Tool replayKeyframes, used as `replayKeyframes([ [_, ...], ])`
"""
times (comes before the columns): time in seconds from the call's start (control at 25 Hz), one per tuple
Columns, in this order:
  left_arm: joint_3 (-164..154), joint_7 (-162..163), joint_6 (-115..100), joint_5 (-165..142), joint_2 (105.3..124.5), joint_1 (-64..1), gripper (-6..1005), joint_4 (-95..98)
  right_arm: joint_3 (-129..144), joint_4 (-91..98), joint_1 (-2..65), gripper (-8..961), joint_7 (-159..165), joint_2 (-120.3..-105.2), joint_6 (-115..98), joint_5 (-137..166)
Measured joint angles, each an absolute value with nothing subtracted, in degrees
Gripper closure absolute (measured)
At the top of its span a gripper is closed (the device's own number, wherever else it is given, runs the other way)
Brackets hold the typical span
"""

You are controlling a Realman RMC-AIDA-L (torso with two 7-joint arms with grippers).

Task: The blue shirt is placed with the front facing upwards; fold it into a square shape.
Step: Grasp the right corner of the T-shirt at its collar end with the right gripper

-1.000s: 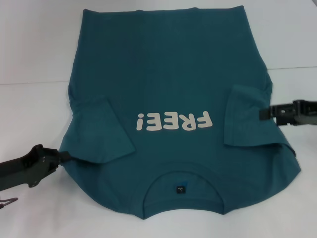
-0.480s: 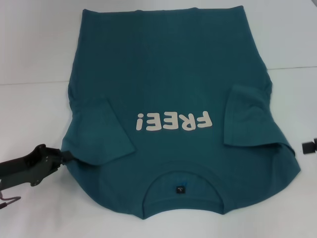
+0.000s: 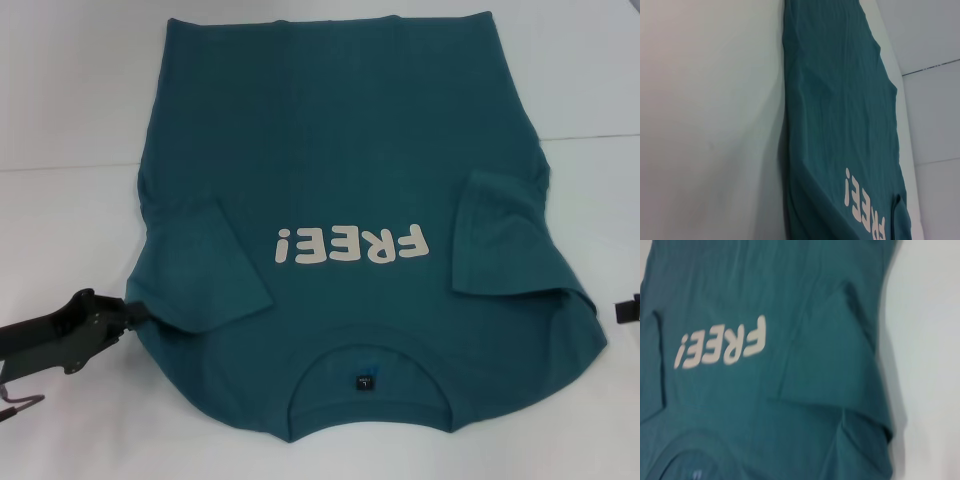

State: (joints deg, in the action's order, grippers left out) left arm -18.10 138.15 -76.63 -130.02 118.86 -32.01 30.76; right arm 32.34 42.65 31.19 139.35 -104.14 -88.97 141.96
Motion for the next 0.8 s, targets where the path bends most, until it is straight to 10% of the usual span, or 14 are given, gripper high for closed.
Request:
replayKeyframes([
  [0.8, -17.8, 138.1, -75.9, -130.0, 119.3, -31.5, 953, 30.8, 33.4, 39.3, 34.7, 97, 140.4, -108.08, -79.8, 145.8],
])
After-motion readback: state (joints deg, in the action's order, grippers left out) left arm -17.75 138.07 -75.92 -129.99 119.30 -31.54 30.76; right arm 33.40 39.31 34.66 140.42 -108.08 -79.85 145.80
